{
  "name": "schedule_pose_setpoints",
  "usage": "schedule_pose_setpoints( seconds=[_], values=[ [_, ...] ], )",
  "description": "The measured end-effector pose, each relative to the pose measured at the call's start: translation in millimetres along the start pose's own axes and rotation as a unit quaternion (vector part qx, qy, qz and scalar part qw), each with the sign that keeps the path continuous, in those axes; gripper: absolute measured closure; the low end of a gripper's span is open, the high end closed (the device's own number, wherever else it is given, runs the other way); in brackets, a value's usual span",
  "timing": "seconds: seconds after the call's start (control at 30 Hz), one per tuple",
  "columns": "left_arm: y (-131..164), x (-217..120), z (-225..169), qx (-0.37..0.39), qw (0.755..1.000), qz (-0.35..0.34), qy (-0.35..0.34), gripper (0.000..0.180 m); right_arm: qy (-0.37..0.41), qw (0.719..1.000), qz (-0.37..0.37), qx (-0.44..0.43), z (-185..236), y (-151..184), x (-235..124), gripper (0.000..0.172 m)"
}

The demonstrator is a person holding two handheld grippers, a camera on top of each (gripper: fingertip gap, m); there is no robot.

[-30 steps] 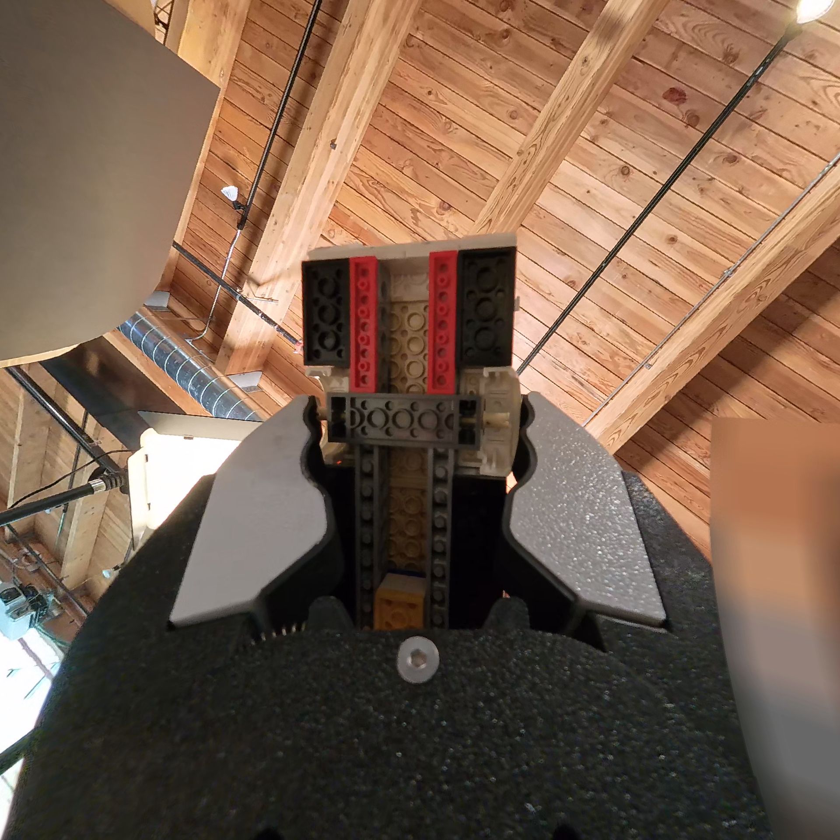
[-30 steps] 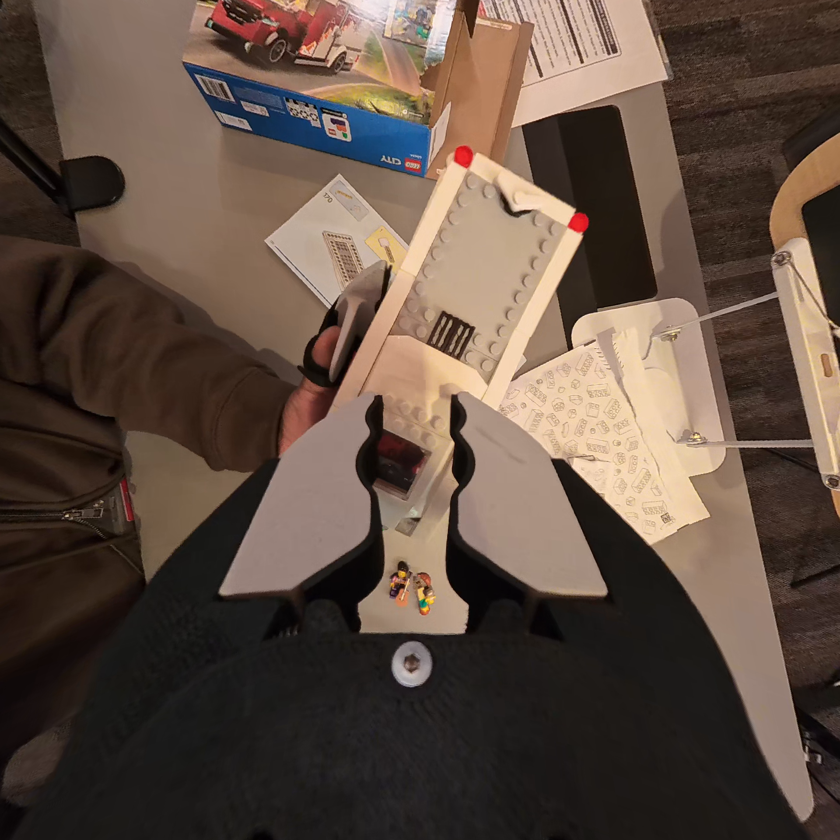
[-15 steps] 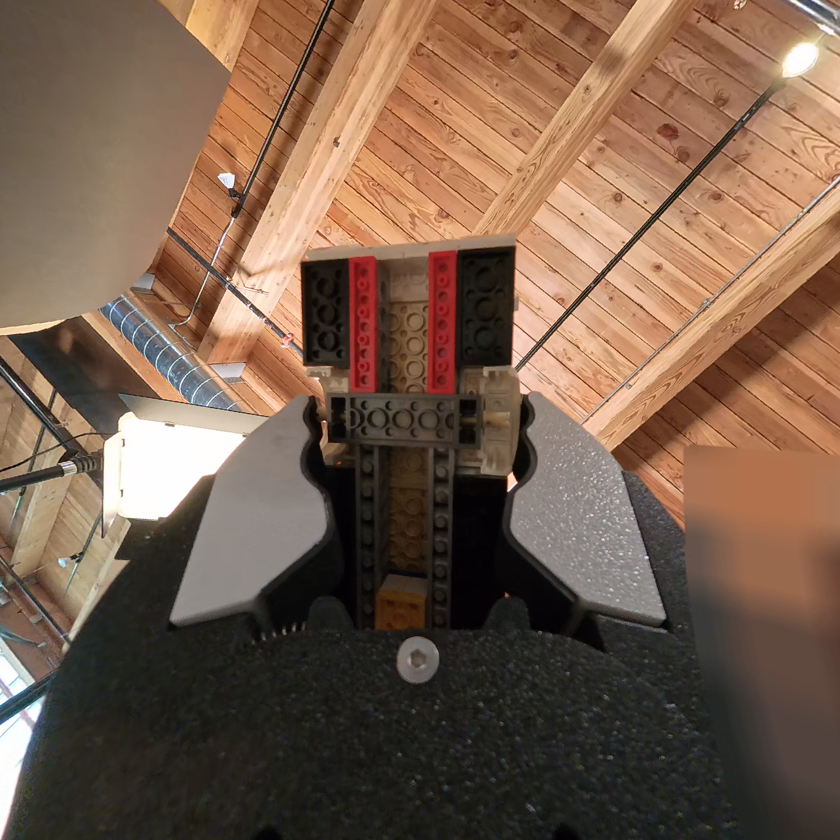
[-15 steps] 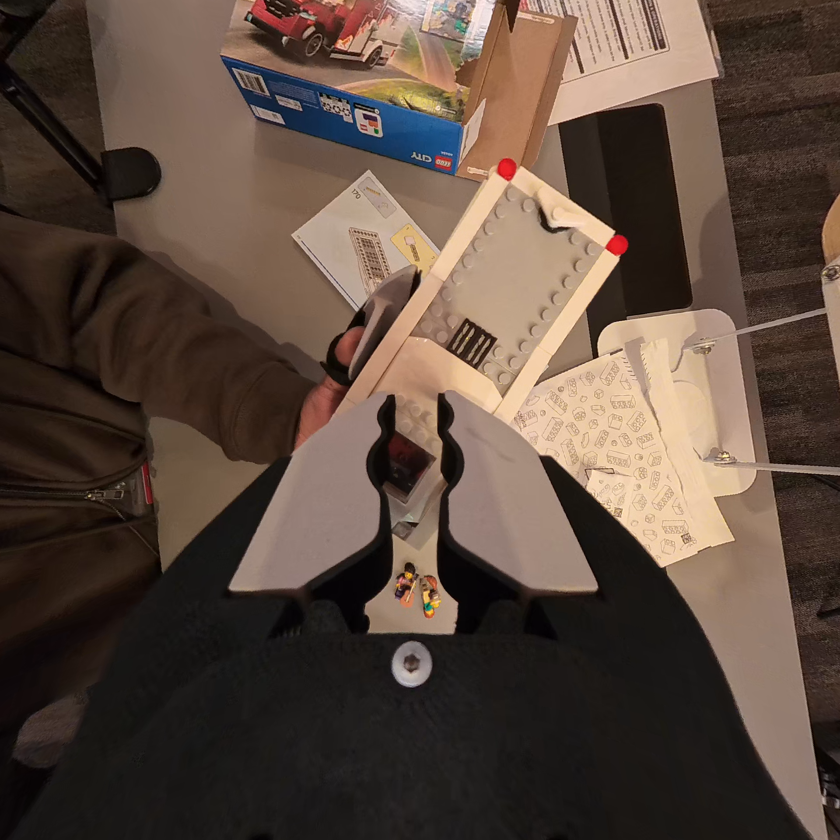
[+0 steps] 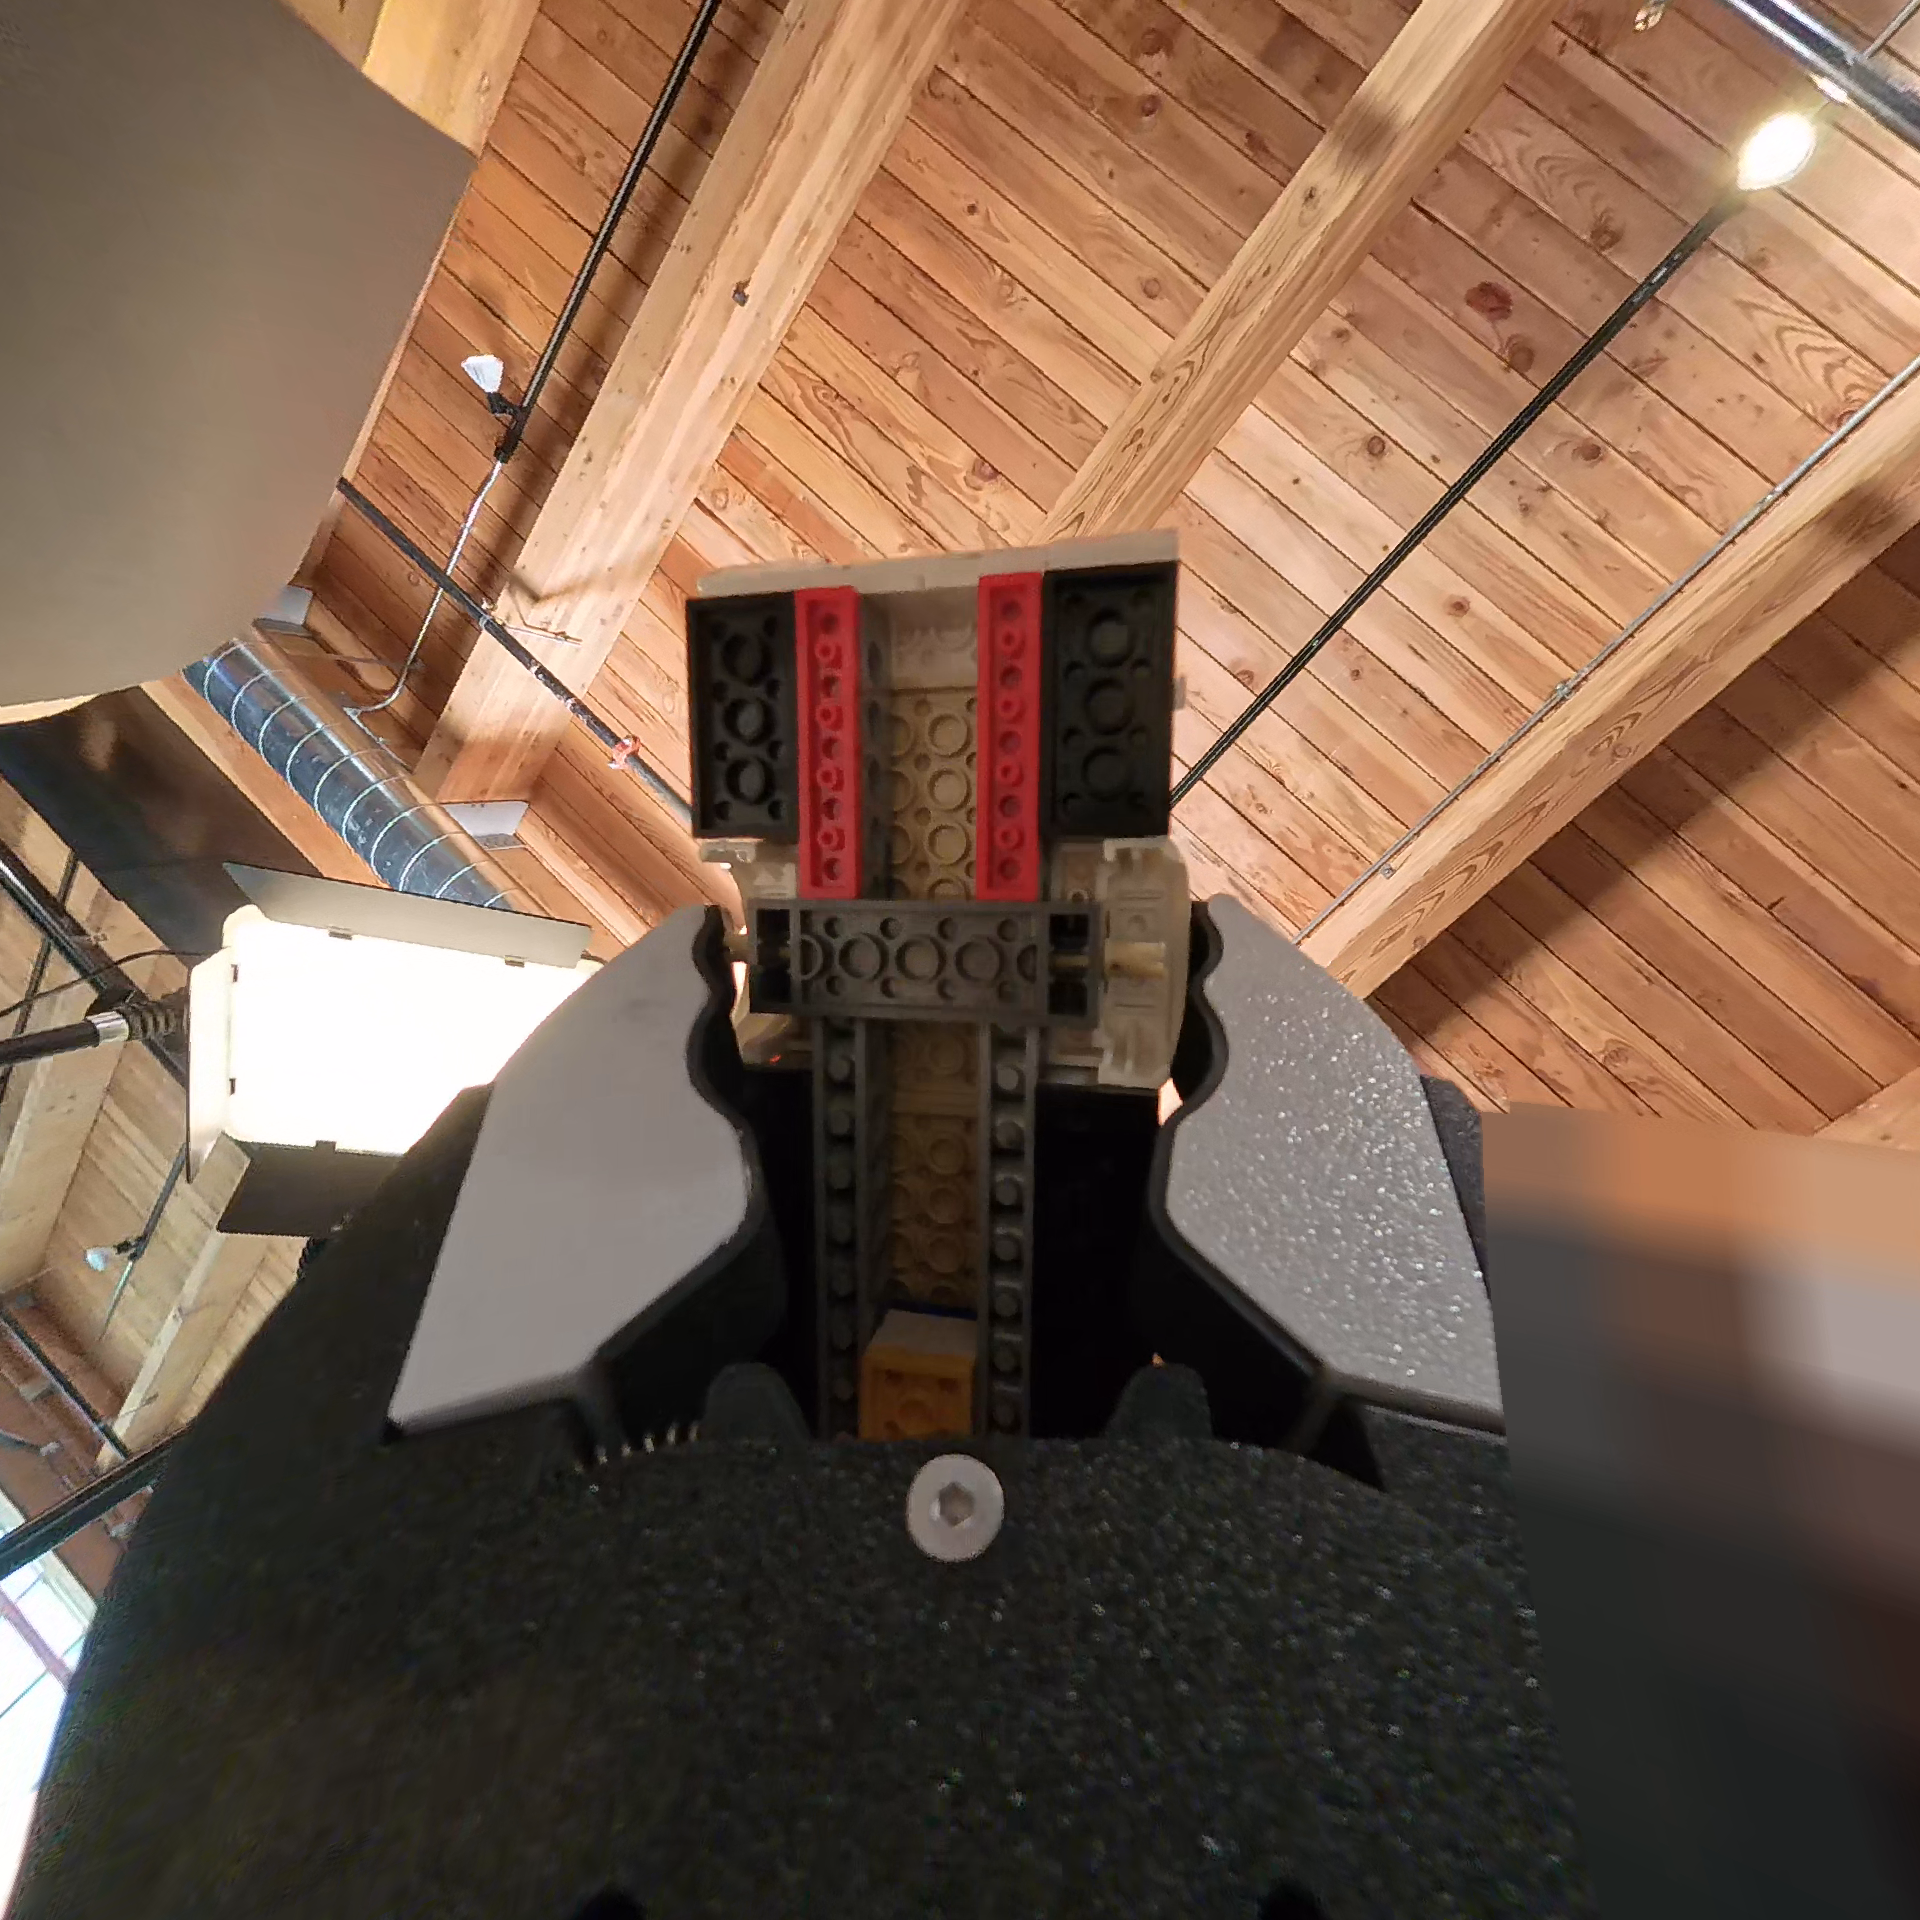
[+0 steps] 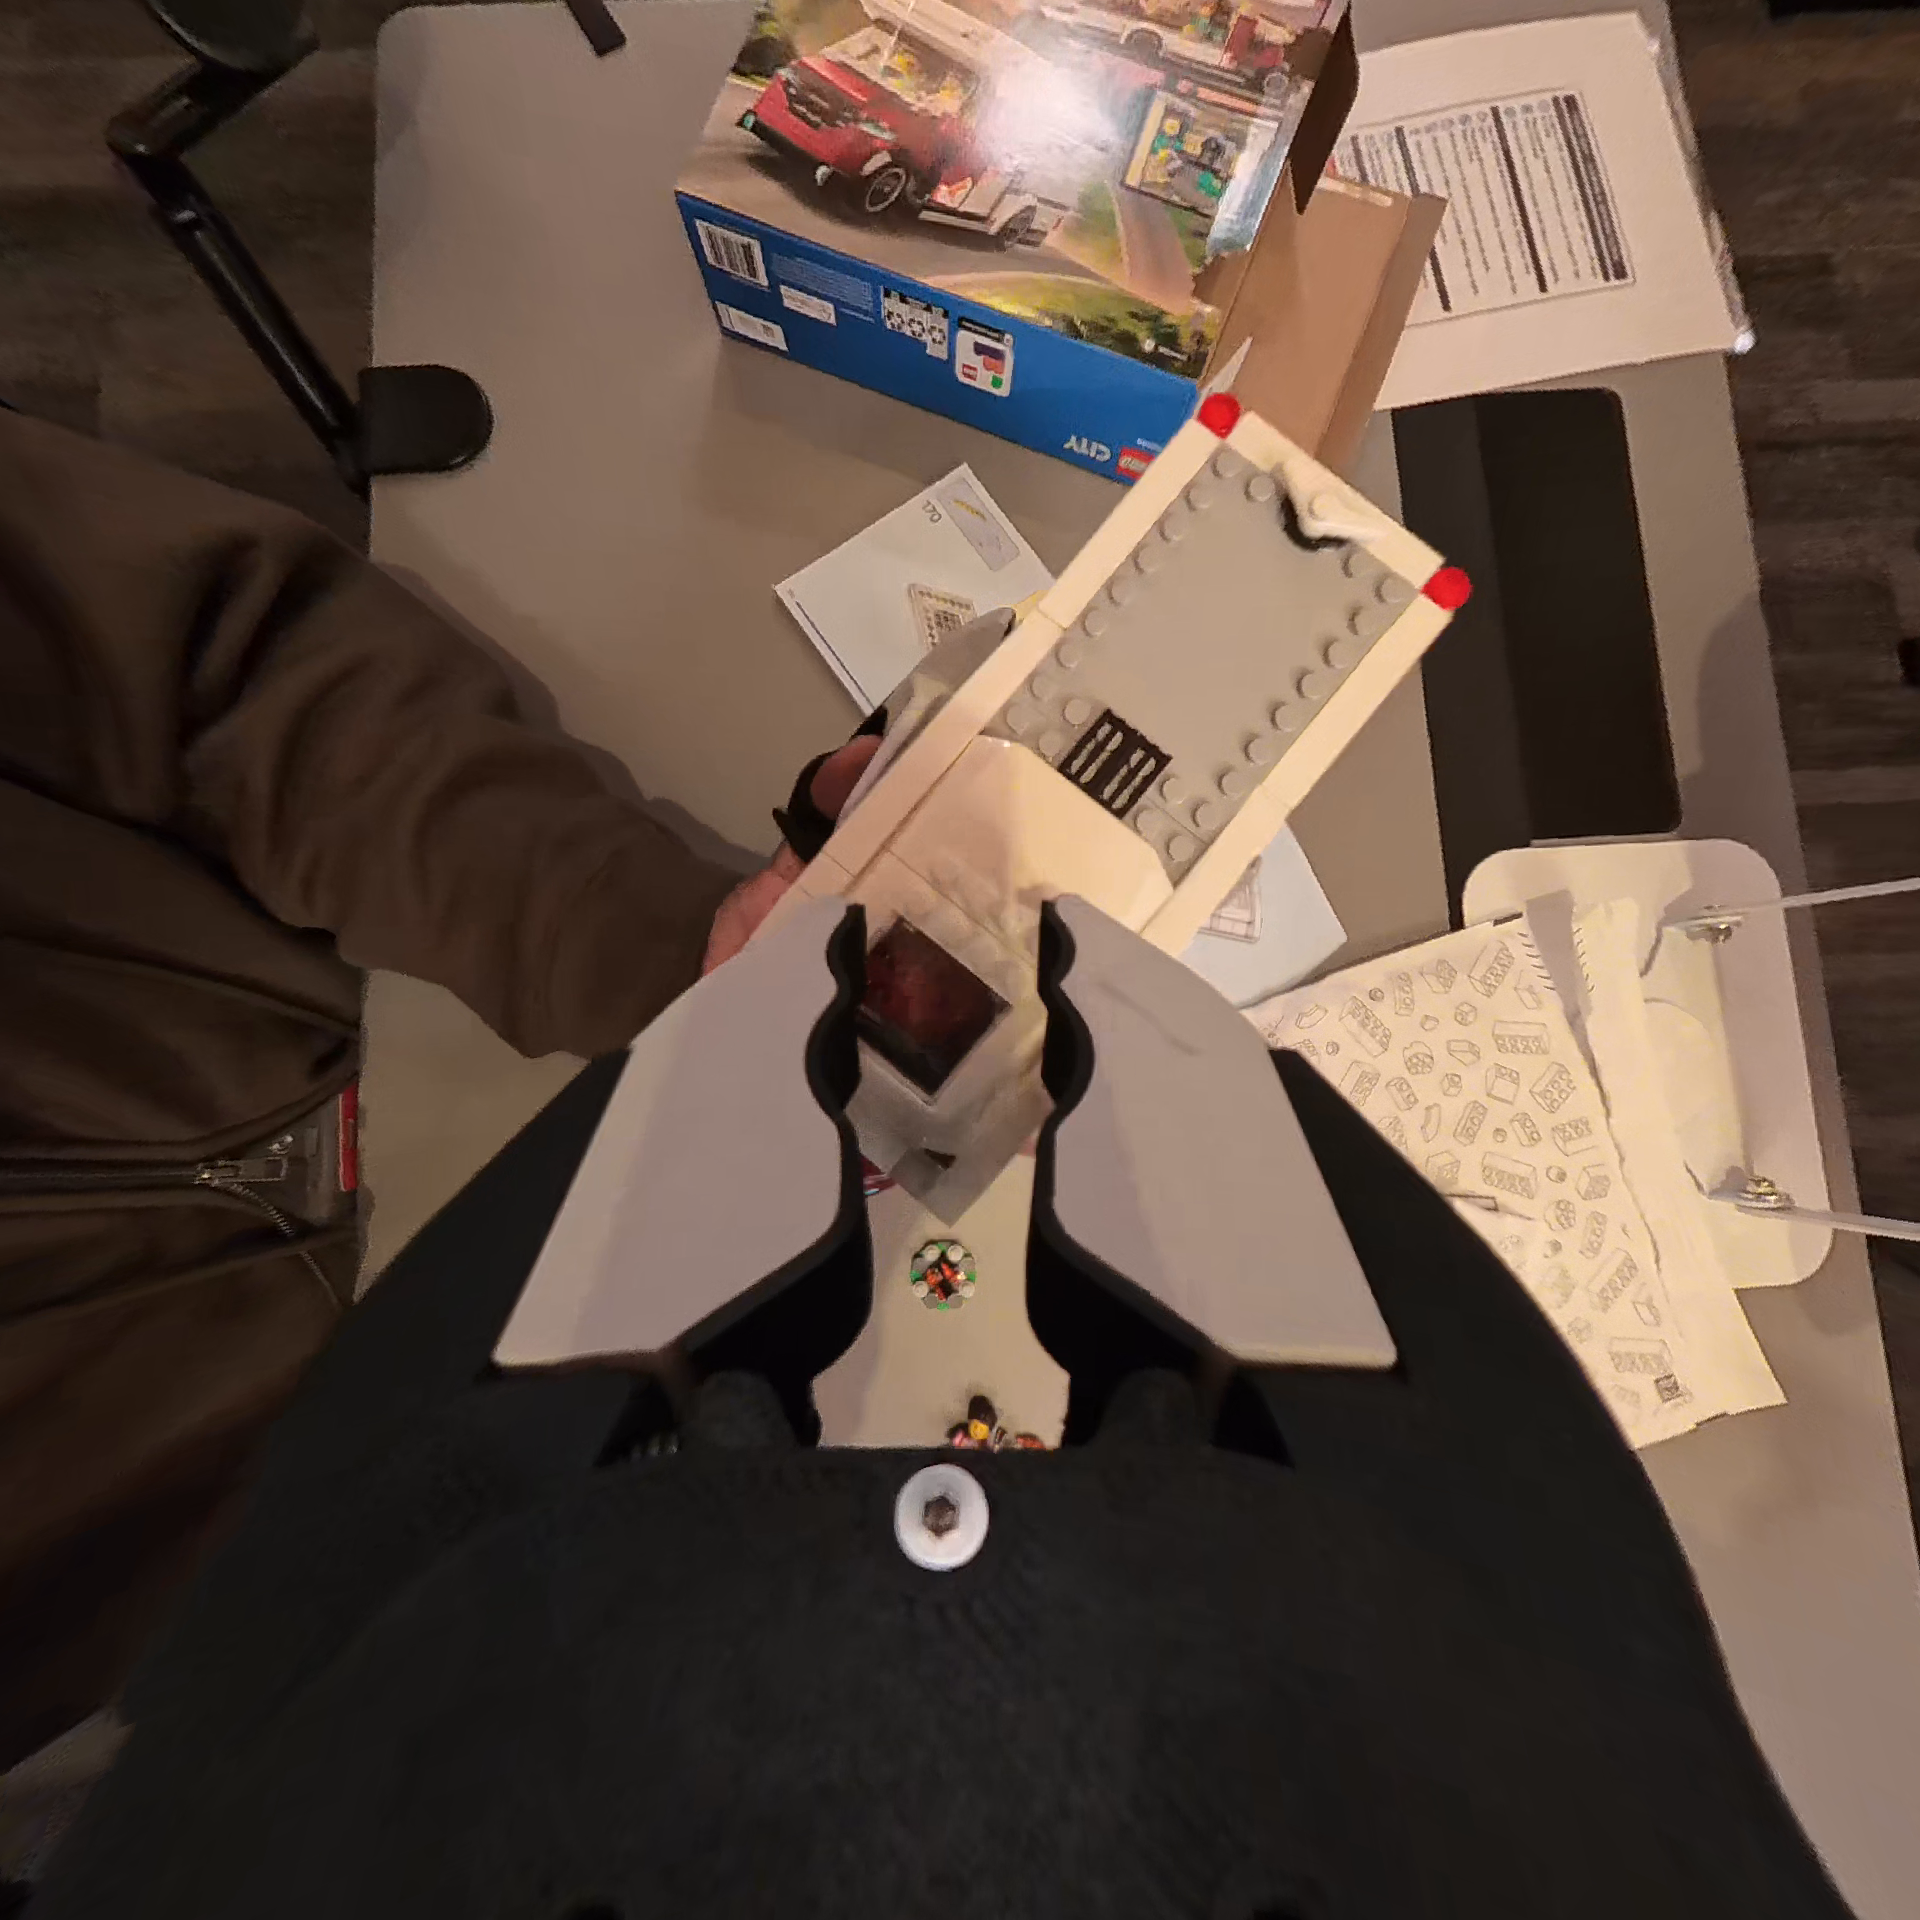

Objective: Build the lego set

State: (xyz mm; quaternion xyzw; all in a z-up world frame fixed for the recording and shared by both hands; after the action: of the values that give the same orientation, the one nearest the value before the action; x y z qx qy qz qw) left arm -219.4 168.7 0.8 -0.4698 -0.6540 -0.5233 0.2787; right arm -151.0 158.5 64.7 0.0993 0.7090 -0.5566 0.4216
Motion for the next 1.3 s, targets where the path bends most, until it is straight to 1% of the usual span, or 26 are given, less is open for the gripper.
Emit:
schedule_pose_setpoints(
  seconds=[0.07,0.13,0.33,0.7,0.87,1.03,1.17,1.3],
  values=[
    [-4,-6,-8,0.005,1.000,-0.006,0.004,0.097,0.014,1.000,-0.019,-0.005,-1,-3,-2,0.141],
    [-7,-12,-11,0.001,1.000,-0.015,-0.001,0.097,0.018,0.999,-0.035,-0.001,-3,-6,-2,0.147],
    [-11,-17,-12,-0.003,1.000,-0.015,-0.006,0.097,0.019,1.000,-0.002,-0.012,-7,3,13,0.172],
    [-8,-17,-13,-0.014,1.000,-0.011,-0.008,0.097,0.042,0.998,0.002,-0.036,-9,0,20,0.172],
    [-2,-17,-9,-0.026,1.000,0.000,-0.014,0.097,0.002,1.000,-0.010,-0.019,-2,0,20,0.172],
    [-3,-20,-6,-0.026,0.999,-0.006,-0.022,0.097,0.002,1.000,-0.004,-0.015,-5,3,22,0.172],
    [-2,-19,-8,-0.026,1.000,0.001,-0.015,0.097,-0.013,1.000,-0.012,-0.006,-4,2,21,0.172],
    [0,-17,-10,-0.012,1.000,0.012,-0.011,0.097,-0.013,1.000,-0.016,-0.014,-4,1,19,0.172]
  ],
)
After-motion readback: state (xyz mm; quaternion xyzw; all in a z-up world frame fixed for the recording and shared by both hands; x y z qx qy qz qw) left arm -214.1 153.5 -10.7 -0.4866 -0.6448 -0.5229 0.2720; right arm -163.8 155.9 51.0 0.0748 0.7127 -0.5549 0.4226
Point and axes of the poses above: each gripper's, where its closed fingertips meet, x out along the fingers, y out of its underside, z = x × y across the jaws, the point moved 2 cm from there along -x, back along the fingers, and after that the axes turned 5 degrees about -z, right-handed, at the moved point
